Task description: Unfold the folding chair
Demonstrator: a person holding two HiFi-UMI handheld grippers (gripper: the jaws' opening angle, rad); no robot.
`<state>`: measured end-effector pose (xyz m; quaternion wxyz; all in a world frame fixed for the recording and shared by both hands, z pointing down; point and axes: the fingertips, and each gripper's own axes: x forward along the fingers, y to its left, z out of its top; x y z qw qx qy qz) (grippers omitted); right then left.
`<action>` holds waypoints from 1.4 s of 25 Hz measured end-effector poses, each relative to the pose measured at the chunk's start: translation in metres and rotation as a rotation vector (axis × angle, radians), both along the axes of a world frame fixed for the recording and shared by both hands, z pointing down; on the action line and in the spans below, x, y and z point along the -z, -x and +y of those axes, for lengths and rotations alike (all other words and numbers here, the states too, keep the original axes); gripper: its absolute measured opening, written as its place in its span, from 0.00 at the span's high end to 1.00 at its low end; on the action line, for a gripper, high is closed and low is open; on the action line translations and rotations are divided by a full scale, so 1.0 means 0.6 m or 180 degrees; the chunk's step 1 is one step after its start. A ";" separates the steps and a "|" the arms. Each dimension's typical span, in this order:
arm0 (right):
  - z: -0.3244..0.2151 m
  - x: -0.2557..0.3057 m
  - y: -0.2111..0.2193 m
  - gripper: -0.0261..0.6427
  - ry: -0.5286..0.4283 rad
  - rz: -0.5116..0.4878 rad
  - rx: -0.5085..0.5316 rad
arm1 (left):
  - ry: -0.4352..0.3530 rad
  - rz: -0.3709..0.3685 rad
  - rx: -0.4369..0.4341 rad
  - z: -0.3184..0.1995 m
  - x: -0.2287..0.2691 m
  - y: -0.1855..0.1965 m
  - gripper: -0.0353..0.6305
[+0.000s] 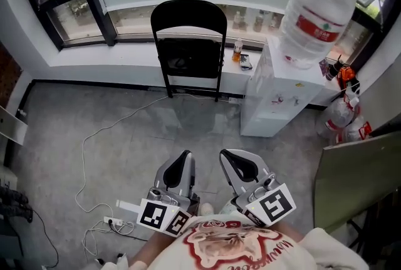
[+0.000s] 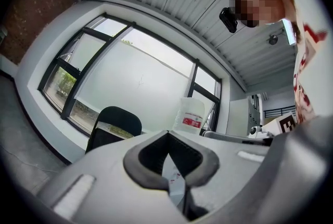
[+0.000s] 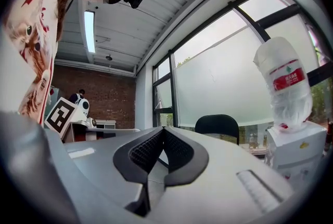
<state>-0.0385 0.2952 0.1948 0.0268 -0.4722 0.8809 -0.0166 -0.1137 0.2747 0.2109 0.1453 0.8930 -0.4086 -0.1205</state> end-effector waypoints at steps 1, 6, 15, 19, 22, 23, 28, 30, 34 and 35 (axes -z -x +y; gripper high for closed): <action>-0.002 -0.003 -0.002 0.92 0.0016 0.0006 -0.0004 | 0.0010 0.0002 -0.0011 -0.003 -0.003 -0.003 0.95; -0.027 -0.011 -0.018 0.92 0.0067 -0.0034 -0.0027 | 0.0001 -0.0001 -0.0033 -0.026 -0.004 -0.015 0.95; -0.149 -0.012 -0.033 0.92 -0.0041 -0.0100 0.0080 | -0.0100 -0.0035 0.0204 -0.136 0.002 -0.006 0.95; -0.230 -0.007 -0.054 0.92 -0.0077 -0.0114 0.0128 | -0.0127 -0.0074 0.0287 -0.215 0.003 -0.023 0.95; -0.296 -0.017 -0.077 0.92 -0.0025 -0.0111 0.0164 | -0.0079 -0.0084 0.0336 -0.277 -0.006 -0.042 0.95; -0.318 -0.018 -0.085 0.92 -0.0007 -0.0109 0.0178 | -0.0060 -0.0078 0.0356 -0.299 -0.008 -0.048 0.95; -0.432 -0.010 -0.137 0.92 -0.0005 -0.0107 0.0219 | -0.0055 -0.0053 0.0433 -0.416 -0.005 -0.094 0.95; -0.474 -0.009 -0.160 0.92 -0.0014 -0.0110 0.0224 | -0.0070 -0.0047 0.0437 -0.457 -0.004 -0.117 0.95; -0.541 -0.018 -0.204 0.92 0.0054 -0.0084 0.0215 | -0.0080 -0.0065 0.0444 -0.524 -0.002 -0.155 0.95; -0.555 -0.022 -0.213 0.92 0.0081 -0.0075 0.0216 | -0.0072 -0.0069 0.0452 -0.538 -0.003 -0.162 0.95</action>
